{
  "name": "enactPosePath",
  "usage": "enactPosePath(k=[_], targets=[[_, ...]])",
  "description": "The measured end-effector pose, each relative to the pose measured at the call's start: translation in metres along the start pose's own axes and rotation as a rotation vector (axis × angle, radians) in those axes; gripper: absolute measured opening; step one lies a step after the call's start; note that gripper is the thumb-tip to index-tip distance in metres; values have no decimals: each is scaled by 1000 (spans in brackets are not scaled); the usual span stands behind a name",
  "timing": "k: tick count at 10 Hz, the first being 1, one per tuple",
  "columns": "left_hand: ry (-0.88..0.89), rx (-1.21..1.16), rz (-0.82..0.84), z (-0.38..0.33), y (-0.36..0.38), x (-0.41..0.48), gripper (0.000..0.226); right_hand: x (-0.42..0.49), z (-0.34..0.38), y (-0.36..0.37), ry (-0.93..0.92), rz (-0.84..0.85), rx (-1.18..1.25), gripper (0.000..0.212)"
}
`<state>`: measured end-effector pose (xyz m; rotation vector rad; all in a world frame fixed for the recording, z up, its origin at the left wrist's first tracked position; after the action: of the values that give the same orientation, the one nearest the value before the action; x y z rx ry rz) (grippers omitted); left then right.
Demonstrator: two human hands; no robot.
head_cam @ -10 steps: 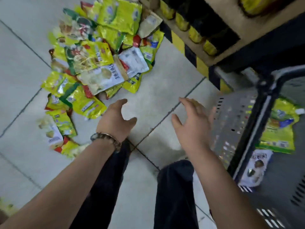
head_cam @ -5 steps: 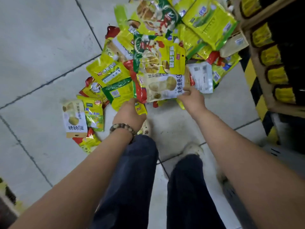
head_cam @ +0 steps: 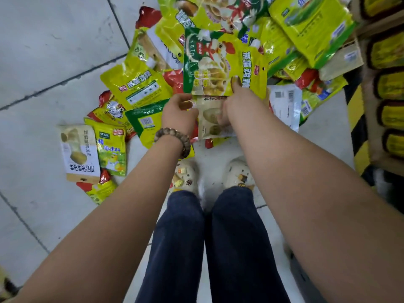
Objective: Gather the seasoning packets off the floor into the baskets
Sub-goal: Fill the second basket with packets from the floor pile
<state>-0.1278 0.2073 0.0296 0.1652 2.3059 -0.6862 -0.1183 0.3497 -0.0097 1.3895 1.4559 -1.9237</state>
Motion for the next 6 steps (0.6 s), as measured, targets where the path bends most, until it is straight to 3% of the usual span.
enactPosePath(k=[1, 2, 3, 4, 5, 6], targets=[[-3, -44, 3, -1, -1, 6, 34, 1, -39, 6, 337, -43, 1242, 22], [25, -71, -41, -7, -9, 7, 32, 0, -53, 1, 398, -151, 1618, 30], [68, -159, -30, -20, -14, 9, 30, -5, -77, 8, 449, -199, 2053, 18], [99, -242, 37, -37, -8, 11, 38, -16, -92, 8, 205, -28, 1959, 30], [2, -199, 230, -38, 12, 14, 67, -24, -95, -3, -83, 196, 1881, 47], [-229, -215, 429, -19, 40, 8, 123, -20, -91, -14, -62, 173, 1715, 35]])
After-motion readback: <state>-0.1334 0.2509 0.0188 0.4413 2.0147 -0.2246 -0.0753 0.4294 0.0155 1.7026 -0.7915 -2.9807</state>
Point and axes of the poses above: each hand's wrist, its own x-axis towards the middle knuckle, its own y-axis out of the palm, z = x × y, the point moved 6 cm from there along x, towards the middle knuckle, and after that the axes turned 6 degrees about y, right-handed, at the moved point
